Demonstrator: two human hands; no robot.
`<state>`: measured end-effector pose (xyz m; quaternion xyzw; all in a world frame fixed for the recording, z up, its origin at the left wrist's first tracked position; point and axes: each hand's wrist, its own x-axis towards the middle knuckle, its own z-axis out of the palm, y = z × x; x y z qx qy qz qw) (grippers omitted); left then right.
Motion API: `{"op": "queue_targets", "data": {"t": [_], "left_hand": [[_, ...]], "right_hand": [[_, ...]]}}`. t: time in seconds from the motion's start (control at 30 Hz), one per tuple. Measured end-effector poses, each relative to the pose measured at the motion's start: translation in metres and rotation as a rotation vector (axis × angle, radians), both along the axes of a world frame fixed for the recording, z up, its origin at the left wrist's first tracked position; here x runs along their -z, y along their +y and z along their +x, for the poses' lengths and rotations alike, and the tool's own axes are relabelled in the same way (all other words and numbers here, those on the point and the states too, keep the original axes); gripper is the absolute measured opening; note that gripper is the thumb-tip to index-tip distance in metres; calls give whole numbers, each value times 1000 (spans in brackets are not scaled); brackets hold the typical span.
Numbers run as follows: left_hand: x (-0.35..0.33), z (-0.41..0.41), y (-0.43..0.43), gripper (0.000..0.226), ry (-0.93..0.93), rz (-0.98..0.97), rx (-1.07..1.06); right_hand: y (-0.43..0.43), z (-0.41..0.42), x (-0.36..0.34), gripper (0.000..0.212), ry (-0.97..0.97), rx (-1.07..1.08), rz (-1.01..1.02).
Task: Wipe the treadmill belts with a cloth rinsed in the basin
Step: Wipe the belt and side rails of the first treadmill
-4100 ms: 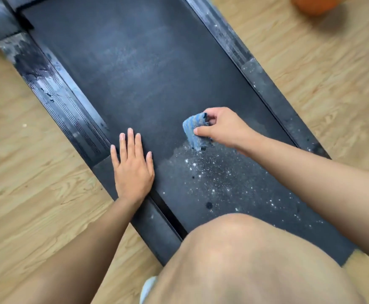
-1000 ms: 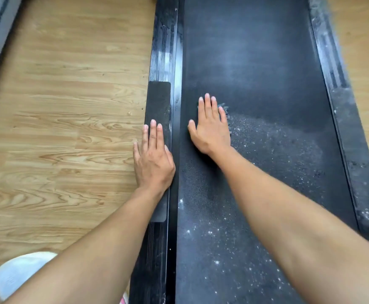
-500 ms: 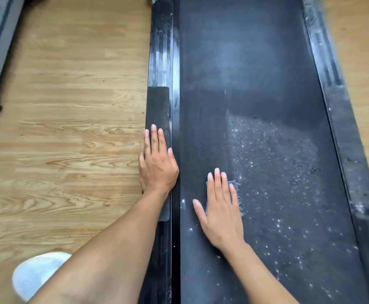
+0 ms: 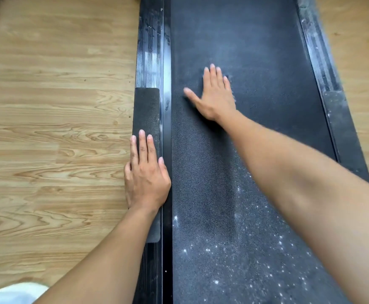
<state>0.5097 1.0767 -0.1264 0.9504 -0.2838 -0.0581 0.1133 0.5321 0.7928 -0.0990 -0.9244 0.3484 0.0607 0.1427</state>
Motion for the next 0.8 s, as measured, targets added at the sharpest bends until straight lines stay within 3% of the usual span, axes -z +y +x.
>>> {"op": "queue_targets", "data": {"t": [0.2,0.3,0.43,0.63,0.7,0.8], "left_hand": [[-10,-2,-2,67,43,27,1],[-14,-2,-1,66,52,6,-6],[-8,-1,-2,65,36,-13,-5],[-5,0,-2,66,21,0,-2],[-6,-1,-1,66,17,22,1],[-8,-1,-3,66,12,24,8]], "right_hand": [[148,-228,-2,99,79,-96,23],[217,-291,5,94,127,-136,17],[175,-230,14,95,48,-73,-62],[9,-63,3,104,21,159,-18],[-7,-53,1,106,43,121,-20],[32,-107,4,103,21,70,-35]]}}
